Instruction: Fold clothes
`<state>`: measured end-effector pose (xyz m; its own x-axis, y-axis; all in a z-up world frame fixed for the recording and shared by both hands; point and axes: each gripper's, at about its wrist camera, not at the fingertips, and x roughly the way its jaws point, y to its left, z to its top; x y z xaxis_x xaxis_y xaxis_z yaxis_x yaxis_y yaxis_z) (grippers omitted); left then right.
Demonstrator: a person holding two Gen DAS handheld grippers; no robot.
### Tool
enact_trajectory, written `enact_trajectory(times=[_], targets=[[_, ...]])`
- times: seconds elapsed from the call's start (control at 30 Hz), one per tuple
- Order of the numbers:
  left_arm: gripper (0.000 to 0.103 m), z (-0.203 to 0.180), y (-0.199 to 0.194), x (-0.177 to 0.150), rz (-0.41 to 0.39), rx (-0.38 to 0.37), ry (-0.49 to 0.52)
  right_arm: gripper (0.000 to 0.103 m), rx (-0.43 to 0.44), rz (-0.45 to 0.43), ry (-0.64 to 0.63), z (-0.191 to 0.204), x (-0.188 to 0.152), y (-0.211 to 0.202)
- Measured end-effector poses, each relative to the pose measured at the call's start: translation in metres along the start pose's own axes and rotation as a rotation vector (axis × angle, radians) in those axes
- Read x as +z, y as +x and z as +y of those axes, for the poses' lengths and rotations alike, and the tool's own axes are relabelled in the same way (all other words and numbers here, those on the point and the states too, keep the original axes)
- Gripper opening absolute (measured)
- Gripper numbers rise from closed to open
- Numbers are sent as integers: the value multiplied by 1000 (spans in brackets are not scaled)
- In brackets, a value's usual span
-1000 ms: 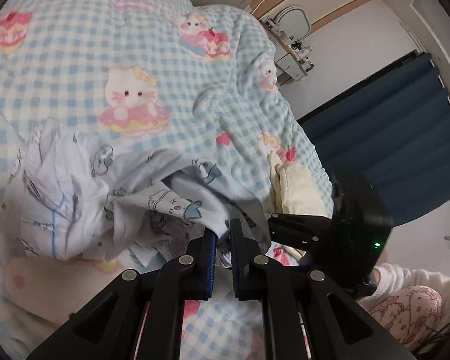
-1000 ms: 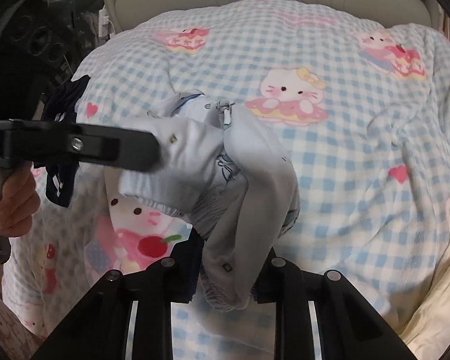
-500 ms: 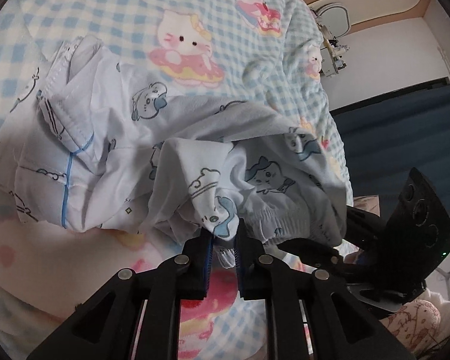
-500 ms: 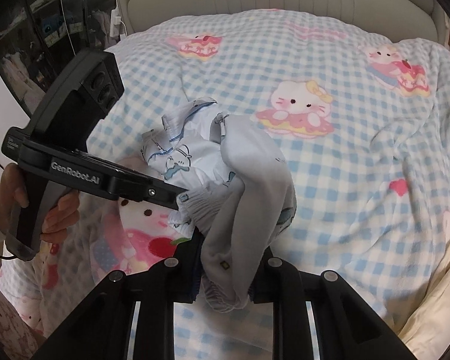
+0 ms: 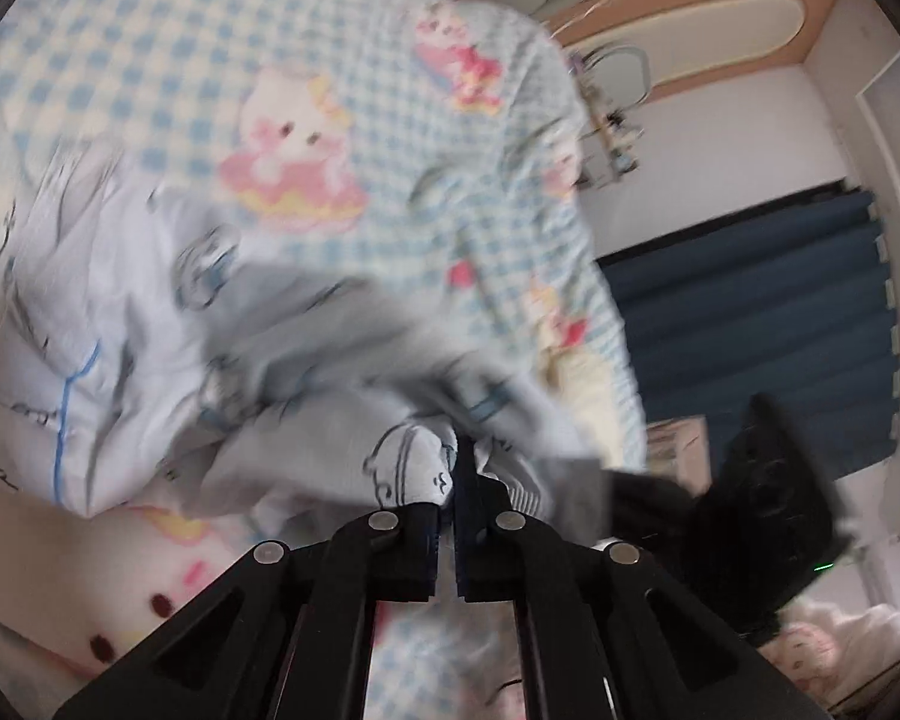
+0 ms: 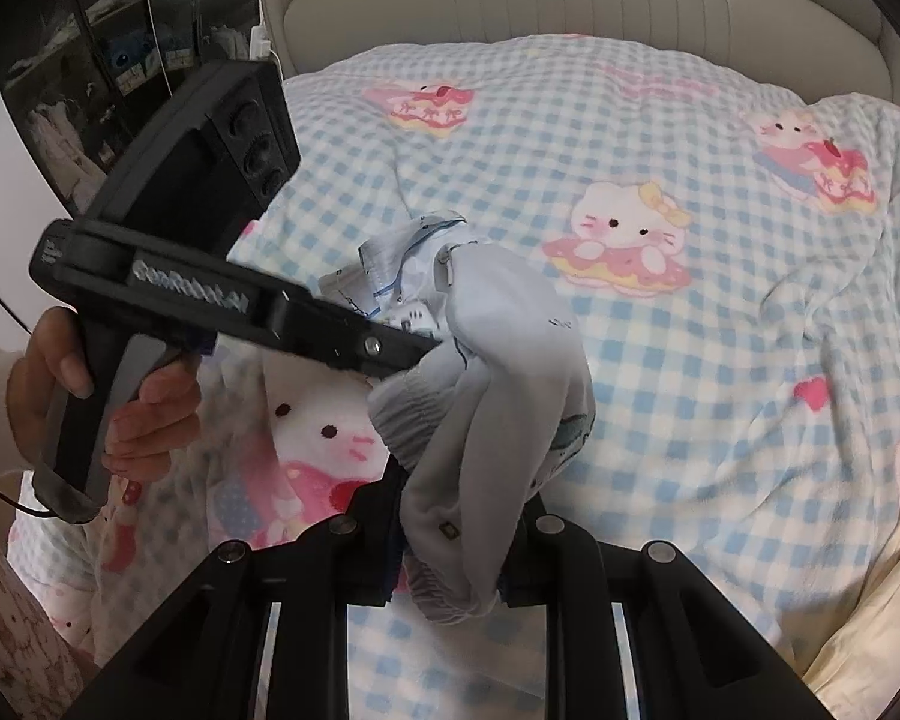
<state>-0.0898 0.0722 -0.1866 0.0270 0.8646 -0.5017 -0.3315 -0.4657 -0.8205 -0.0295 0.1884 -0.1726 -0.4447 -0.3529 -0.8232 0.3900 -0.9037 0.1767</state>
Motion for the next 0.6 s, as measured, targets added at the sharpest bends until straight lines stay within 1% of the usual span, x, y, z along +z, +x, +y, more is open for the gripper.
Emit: enact_trajectory(times=[0.1, 0.13, 0.17, 0.2, 0.23, 0.27, 0.3, 0.4, 0.47, 0.5, 0.53, 0.57, 0.6], targets=[[2, -19, -22, 13, -75, -24, 20, 25, -29, -13, 7, -5, 2, -4], [2, -25, -29, 17, -93, -32, 30, 27, -47, -3, 10, -6, 2, -3], [2, -32, -35, 20, -108, -39, 42, 34, -69, 8, 10, -7, 1, 1], [2, -39, -41, 23, -122, -45, 54, 44, -91, 19, 11, -7, 1, 5], [2, -46, -48, 26, -137, -52, 66, 49, -115, 13, 14, -7, 0, 10], [2, -51, -54, 28, -149, -56, 74, 59, -139, 6, 17, -6, 0, 15], [2, -55, -59, 29, -160, -56, 77, 65, -162, -1, 21, -5, -1, 20], [2, -61, -72, 31, -181, -41, 82, 68, -184, -43, 48, -3, -3, 41], [2, -61, -81, 29, -198, -33, 81, 68, -211, -46, 53, -2, -3, 60], [2, -58, -85, 28, -200, -40, 76, 67, -195, -24, 56, -2, -3, 68], [2, -55, -88, 27, -202, -43, 68, 59, -179, -2, 60, -3, -3, 76], [2, -52, -91, 26, -198, -49, 60, 17, -163, 19, 63, -4, -3, 84], [2, -48, -93, 26, -194, -55, 52, 7, -178, 35, 71, -6, -2, 83]])
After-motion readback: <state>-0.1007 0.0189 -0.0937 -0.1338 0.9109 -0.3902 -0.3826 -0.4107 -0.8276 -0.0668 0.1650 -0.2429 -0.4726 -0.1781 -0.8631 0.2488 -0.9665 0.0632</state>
